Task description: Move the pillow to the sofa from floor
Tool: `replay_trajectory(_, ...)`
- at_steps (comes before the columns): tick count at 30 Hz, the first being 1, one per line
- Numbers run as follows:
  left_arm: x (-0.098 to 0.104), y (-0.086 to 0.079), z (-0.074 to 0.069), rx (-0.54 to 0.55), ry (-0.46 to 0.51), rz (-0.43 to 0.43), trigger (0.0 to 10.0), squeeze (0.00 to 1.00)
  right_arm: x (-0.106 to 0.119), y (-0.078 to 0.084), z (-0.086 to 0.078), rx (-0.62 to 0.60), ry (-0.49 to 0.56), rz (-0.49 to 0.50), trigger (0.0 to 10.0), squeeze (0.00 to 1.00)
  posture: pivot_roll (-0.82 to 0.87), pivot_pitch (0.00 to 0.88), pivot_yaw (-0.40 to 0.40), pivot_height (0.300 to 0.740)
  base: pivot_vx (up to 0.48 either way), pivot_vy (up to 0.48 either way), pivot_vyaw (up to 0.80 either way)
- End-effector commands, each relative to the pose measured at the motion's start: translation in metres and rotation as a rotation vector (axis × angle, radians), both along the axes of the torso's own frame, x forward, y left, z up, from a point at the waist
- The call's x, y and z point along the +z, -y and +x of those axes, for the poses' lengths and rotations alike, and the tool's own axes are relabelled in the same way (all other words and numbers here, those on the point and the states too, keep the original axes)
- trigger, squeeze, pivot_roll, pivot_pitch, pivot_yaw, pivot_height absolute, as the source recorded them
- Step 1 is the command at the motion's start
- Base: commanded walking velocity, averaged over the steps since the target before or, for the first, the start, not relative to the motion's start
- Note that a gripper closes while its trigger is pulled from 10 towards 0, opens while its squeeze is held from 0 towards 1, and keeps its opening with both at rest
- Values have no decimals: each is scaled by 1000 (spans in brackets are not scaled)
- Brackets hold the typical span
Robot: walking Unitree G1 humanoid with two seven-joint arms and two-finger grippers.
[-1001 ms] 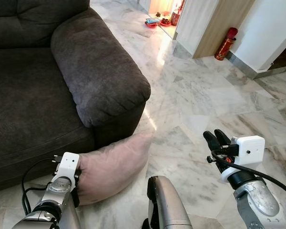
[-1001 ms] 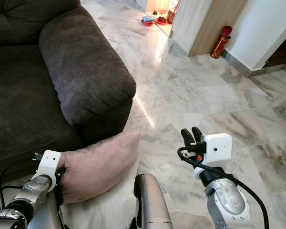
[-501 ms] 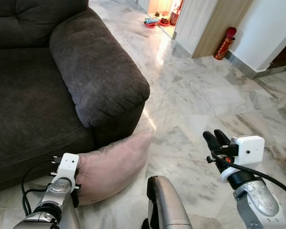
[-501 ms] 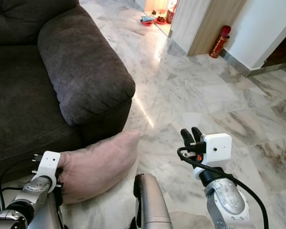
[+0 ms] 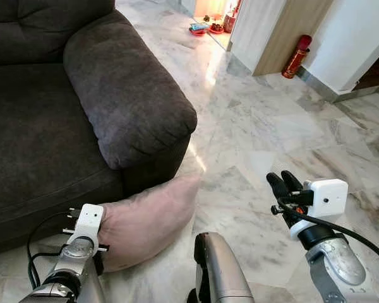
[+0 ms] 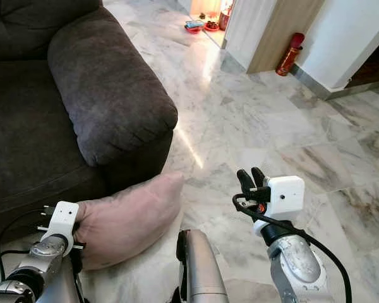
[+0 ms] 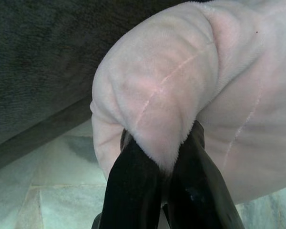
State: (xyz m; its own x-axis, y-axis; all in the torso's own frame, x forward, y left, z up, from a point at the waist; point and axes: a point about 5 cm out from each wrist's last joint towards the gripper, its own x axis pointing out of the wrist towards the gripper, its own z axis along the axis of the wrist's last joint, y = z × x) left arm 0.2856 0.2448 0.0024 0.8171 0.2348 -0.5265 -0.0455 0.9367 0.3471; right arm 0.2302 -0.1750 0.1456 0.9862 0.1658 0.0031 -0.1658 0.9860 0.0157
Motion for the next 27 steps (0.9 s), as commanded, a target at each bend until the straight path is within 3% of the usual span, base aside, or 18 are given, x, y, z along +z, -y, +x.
replay_trajectory(1,6,-6,2,24,50,27,0,0,-3,1,0,-11,-10,0,10000,0,-144,81,-191,496,0,0,0)
replay_trajectory(5,17,3,7,-25,187,10,0,0,-7,-3,5,-8,-6,16,10000,0,-117,56,-177,496,0,0,0)
replay_trajectory(7,25,11,10,-74,286,-13,10000,0,-9,-5,10,-10,1,23,10000,0,-107,42,-172,496,0,0,0)
replay_trajectory(11,36,22,10,-122,398,-50,10000,0,-13,-9,18,-11,3,25,10000,0,-84,11,-161,496,0,0,0)
replay_trajectory(12,44,30,9,-145,463,-70,10000,0,-14,-10,22,-14,11,19,10000,0,-75,0,-156,496,0,0,0)
replay_trajectory(14,46,33,9,-149,481,-78,10000,0,-15,-11,24,-15,12,20,10000,0,-62,0,-147,496,0,0,0)
replay_trajectory(15,53,41,7,-176,525,-87,10000,0,-15,-13,29,-18,22,37,10000,0,-56,0,-142,496,0,0,0)
replay_trajectory(27,77,59,8,-214,637,-111,10000,0,-22,-22,42,-16,59,75,10000,0,-24,0,-100,496,0,0,0)
